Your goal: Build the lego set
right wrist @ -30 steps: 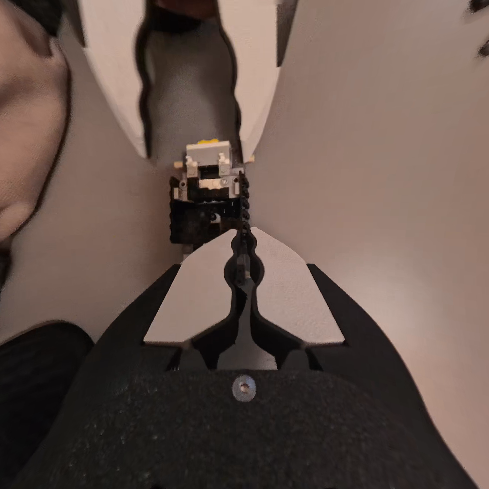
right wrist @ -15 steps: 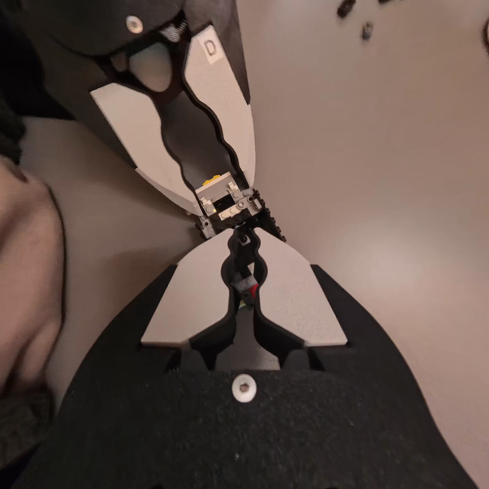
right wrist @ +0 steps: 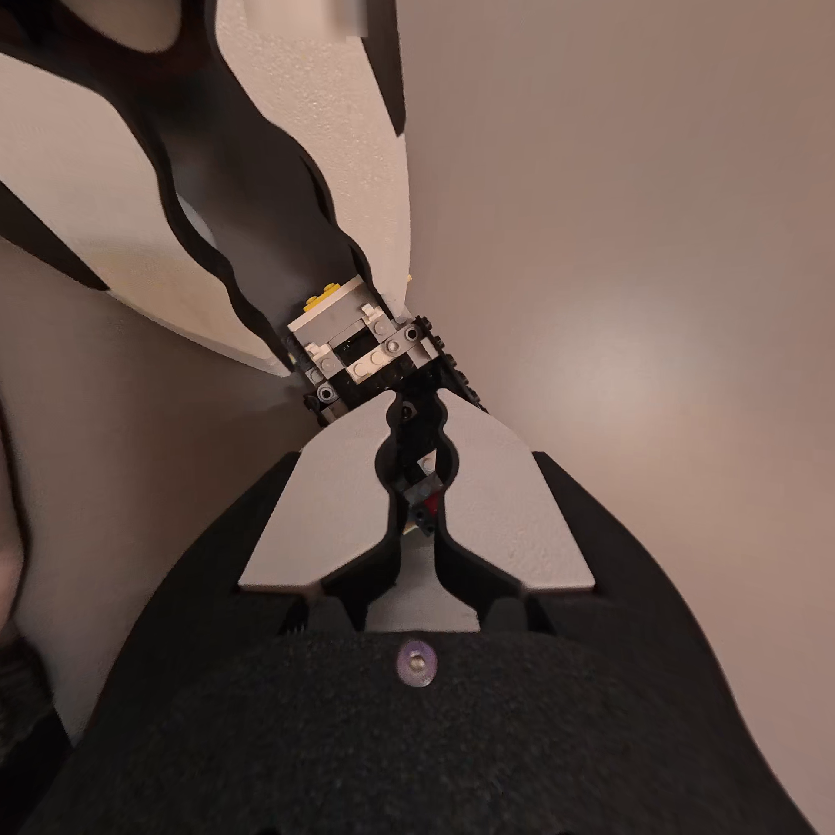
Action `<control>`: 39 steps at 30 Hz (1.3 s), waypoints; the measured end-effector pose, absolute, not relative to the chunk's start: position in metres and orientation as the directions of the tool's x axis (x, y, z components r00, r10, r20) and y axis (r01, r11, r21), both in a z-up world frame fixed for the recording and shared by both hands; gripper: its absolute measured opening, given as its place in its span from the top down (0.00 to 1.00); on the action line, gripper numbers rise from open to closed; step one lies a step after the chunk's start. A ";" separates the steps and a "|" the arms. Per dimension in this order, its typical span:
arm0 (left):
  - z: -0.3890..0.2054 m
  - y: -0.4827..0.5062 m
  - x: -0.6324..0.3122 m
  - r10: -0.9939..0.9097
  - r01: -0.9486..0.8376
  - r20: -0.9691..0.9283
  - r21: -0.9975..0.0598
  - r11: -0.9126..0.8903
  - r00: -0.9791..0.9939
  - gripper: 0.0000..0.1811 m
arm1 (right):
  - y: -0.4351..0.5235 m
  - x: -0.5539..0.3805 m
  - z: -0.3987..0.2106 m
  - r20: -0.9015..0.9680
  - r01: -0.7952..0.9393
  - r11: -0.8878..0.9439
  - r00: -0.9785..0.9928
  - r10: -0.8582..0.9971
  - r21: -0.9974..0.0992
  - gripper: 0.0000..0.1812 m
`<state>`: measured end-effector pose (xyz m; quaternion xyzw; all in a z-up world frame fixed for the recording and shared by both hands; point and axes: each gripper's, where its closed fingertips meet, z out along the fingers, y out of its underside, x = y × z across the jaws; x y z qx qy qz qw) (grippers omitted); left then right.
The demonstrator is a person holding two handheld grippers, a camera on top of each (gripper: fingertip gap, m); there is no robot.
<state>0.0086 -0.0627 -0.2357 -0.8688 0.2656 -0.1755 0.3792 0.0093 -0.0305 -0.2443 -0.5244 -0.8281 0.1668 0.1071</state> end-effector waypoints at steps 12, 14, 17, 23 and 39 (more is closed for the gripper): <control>-0.228 -0.064 0.004 -0.594 -0.275 0.155 -0.775 -0.569 0.789 0.72 | -0.033 0.005 -0.243 -0.026 0.775 0.402 -0.473 0.881 -0.489 1.00; -0.232 -0.066 -0.001 -0.591 -0.301 0.133 -0.759 -0.577 0.796 0.67 | -0.032 0.003 -0.236 -0.034 0.753 0.369 -0.460 0.888 -0.544 1.00; -0.243 -0.070 -0.002 -0.593 -0.339 0.126 -0.719 -0.607 0.795 0.64 | -0.028 0.005 -0.235 -0.018 0.746 0.348 -0.434 0.901 -0.568 1.00; -0.253 -0.066 -0.001 -0.597 -0.425 0.016 -0.687 -0.589 0.802 0.67 | -0.022 0.011 -0.228 -0.018 0.738 0.308 -0.397 0.917 -0.601 1.00; -0.231 -0.045 -0.011 -0.568 -0.878 -0.701 -0.471 -0.086 0.431 0.68 | 0.009 0.037 -0.229 -0.383 0.679 0.033 -0.453 0.805 -0.733 0.74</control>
